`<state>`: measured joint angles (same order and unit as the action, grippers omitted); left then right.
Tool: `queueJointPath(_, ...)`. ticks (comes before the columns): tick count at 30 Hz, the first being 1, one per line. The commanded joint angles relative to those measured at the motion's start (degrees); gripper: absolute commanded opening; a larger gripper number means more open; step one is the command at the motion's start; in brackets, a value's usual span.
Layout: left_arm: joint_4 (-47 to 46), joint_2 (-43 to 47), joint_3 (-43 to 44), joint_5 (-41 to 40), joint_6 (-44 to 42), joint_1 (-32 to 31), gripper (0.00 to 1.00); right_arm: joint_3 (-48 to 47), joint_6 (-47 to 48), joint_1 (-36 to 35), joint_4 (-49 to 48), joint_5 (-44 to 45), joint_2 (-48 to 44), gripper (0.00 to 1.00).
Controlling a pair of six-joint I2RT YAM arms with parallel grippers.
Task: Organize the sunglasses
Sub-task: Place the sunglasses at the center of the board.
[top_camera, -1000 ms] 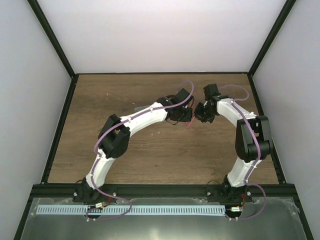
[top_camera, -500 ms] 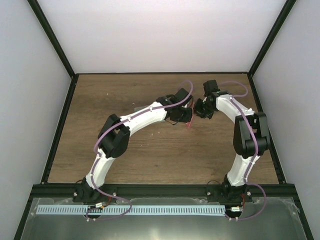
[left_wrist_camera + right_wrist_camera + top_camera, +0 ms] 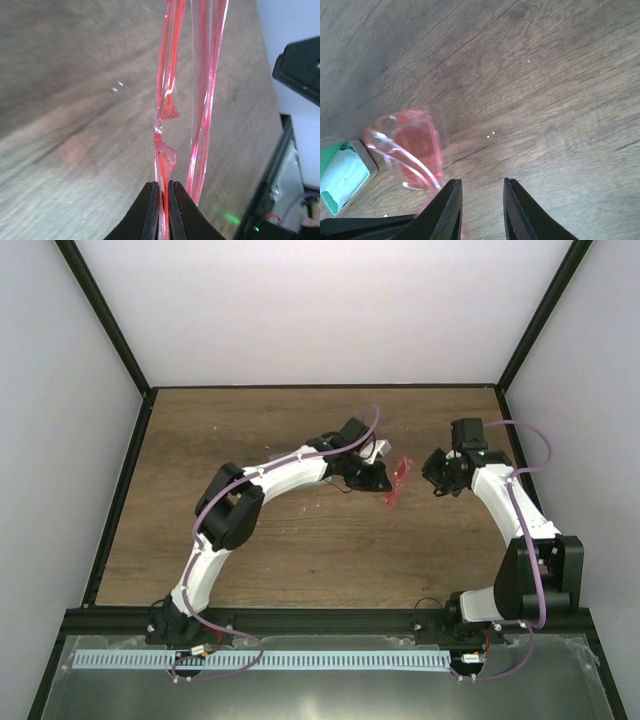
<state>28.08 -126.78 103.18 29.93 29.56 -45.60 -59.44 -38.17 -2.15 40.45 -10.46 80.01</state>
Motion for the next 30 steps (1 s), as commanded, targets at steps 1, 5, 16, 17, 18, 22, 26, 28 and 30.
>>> queueJointPath(1, -8.4, -2.7, -2.2, 14.0, 0.8, -0.1, 0.05, 0.5, 0.2, 1.1, 0.0, 1.5, -1.3, 0.24)
queueJointPath(5, -8.0, -6.0, -1.0, 19.9, 0.6, -0.1, 0.05, 0.7, 0.1, 1.2, -0.3, 0.3, -0.2, 0.26)
queueJointPath(16, -4.4, -12.7, -0.5, 25.4, -0.7, 0.0, 0.07, 0.5, 0.7, 1.1, -1.2, -1.5, 1.5, 0.27)
queueJointPath(17, -4.0, -12.9, -0.4, 25.4, -1.1, 0.1, 0.09, 0.4, 0.8, 1.2, -1.2, -1.5, 1.6, 0.27)
queueJointPath(18, -3.4, -12.9, -0.3, 25.0, -1.5, 0.1, 0.12, 0.5, 0.9, 1.2, -1.2, -1.6, 1.6, 0.27)
queueJointPath(22, -1.4, -12.6, -0.1, 23.7, -3.3, 0.3, 0.23, 0.9, 1.0, 1.1, -1.4, -1.4, 1.7, 0.27)
queueJointPath(26, 1.5, -12.0, 0.6, 20.7, -5.3, 0.6, 0.28, 1.6, 1.7, 1.1, -1.5, -1.7, 2.6, 0.29)
queueJointPath(28, 3.4, -10.9, 0.9, 18.5, -6.8, 0.6, 0.31, 2.2, 2.6, 1.1, -1.5, -3.4, 4.0, 0.3)
queueJointPath(30, 5.6, -9.3, 1.5, 15.8, -8.6, 0.6, 0.32, 3.4, 3.3, 1.1, -2.1, -4.8, 5.2, 0.32)
